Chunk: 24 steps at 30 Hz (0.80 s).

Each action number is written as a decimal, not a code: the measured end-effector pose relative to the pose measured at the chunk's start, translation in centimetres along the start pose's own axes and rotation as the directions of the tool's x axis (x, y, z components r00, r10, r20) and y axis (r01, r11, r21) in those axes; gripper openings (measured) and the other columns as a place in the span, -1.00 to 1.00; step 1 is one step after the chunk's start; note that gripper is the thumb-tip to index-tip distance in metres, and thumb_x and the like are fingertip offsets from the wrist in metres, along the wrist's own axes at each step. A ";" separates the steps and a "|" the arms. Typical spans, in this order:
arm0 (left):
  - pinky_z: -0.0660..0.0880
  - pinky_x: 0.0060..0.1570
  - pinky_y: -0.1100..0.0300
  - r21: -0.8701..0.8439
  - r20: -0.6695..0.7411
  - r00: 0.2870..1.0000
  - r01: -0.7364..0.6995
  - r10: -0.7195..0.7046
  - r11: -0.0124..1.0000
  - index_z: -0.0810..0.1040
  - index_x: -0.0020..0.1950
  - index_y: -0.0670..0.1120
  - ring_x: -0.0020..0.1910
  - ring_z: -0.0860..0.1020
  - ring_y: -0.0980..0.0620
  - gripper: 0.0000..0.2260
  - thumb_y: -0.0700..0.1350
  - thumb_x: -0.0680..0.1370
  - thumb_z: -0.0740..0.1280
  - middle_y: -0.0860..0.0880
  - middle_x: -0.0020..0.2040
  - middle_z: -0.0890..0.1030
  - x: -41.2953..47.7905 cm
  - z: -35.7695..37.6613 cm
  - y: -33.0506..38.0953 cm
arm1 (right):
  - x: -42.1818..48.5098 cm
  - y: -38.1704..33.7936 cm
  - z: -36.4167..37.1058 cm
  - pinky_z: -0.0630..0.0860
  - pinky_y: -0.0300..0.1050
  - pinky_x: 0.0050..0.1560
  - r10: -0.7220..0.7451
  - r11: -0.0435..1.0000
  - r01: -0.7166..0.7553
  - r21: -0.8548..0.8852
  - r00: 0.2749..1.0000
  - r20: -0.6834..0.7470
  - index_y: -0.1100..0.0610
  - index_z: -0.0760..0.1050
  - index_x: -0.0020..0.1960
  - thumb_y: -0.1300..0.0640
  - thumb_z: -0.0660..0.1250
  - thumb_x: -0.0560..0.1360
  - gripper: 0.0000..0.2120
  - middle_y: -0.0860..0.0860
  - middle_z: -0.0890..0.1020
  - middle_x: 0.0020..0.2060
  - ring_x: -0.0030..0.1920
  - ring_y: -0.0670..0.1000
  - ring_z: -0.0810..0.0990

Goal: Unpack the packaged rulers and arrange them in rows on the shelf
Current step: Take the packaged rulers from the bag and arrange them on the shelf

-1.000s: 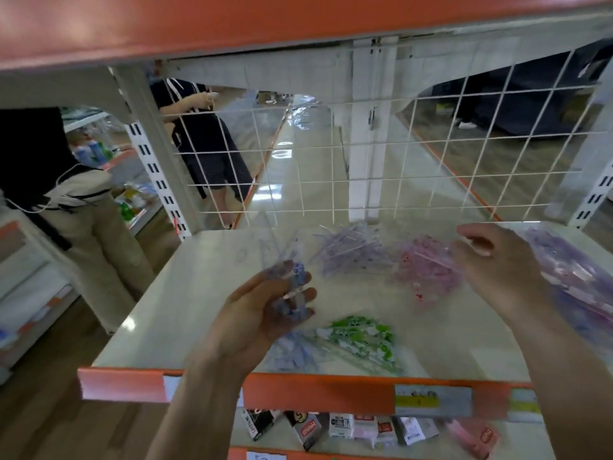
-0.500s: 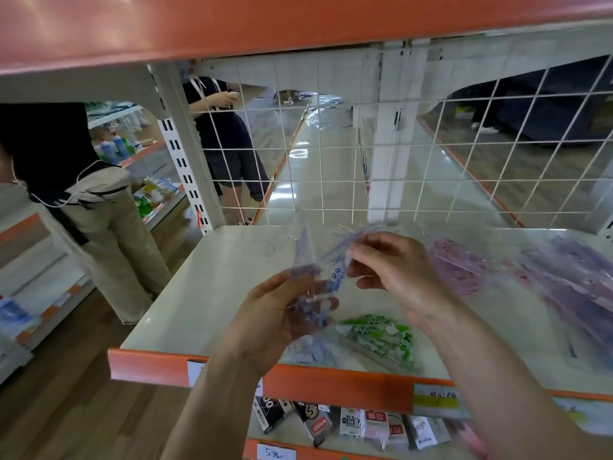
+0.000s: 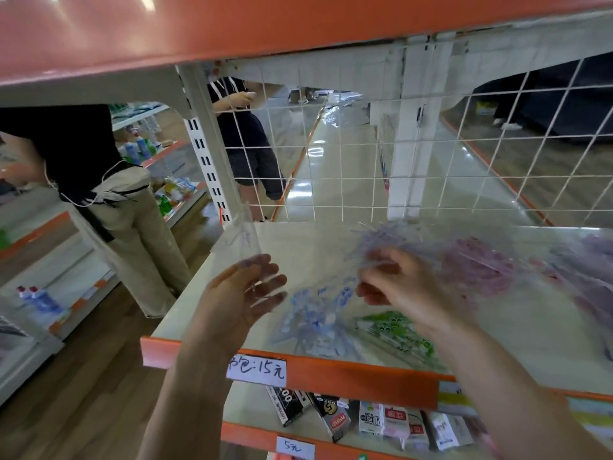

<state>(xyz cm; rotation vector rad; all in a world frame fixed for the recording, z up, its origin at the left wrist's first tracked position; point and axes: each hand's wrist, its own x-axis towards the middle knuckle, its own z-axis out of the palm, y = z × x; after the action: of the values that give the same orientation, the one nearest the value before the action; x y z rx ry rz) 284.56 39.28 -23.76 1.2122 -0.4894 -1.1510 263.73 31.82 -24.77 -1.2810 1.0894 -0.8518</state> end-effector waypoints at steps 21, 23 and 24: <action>0.58 -0.04 0.01 0.245 0.125 0.992 -0.026 -0.005 0.969 0.60 0.10 -0.18 -0.07 0.64 -0.10 -0.84 -0.24 0.57 0.27 -0.19 -0.02 0.67 -0.6 4.3 0.0 | 1.5 -2.3 -0.6 0.54 -0.29 -0.33 -0.115 0.978 0.102 0.180 0.992 0.060 0.13 0.58 -0.08 0.27 0.36 0.49 -0.93 0.00 0.71 -0.28 -0.29 -0.13 0.65; 0.56 -0.02 -0.02 0.193 0.046 0.999 -0.035 0.027 0.981 0.60 0.08 -0.18 -0.05 0.64 -0.12 -0.84 -0.24 0.58 0.25 -0.19 0.00 0.66 -0.5 4.1 -0.1 | 2.8 -1.9 -1.4 0.53 -0.28 -0.40 -0.059 0.976 0.073 0.206 0.995 -0.075 0.13 0.58 -0.15 0.27 0.37 0.49 -0.92 -0.02 0.68 -0.38 -0.38 -0.14 0.63; 0.56 -0.03 -0.02 0.171 0.028 0.999 -0.036 0.032 0.985 0.60 0.08 -0.18 -0.05 0.64 -0.12 -0.84 -0.24 0.58 0.24 -0.19 0.00 0.65 -0.5 4.0 -0.1 | 3.5 -1.6 -1.9 0.53 -0.28 -0.43 -0.042 0.980 0.067 0.188 0.990 -0.134 0.13 0.58 -0.19 0.26 0.37 0.49 -0.90 -0.03 0.66 -0.43 -0.43 -0.15 0.61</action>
<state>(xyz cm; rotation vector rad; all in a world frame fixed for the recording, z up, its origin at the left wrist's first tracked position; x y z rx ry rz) 281.05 37.85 -22.35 1.3333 -0.6366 -1.1135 263.08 27.75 -23.61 -1.1105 1.0494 -1.0672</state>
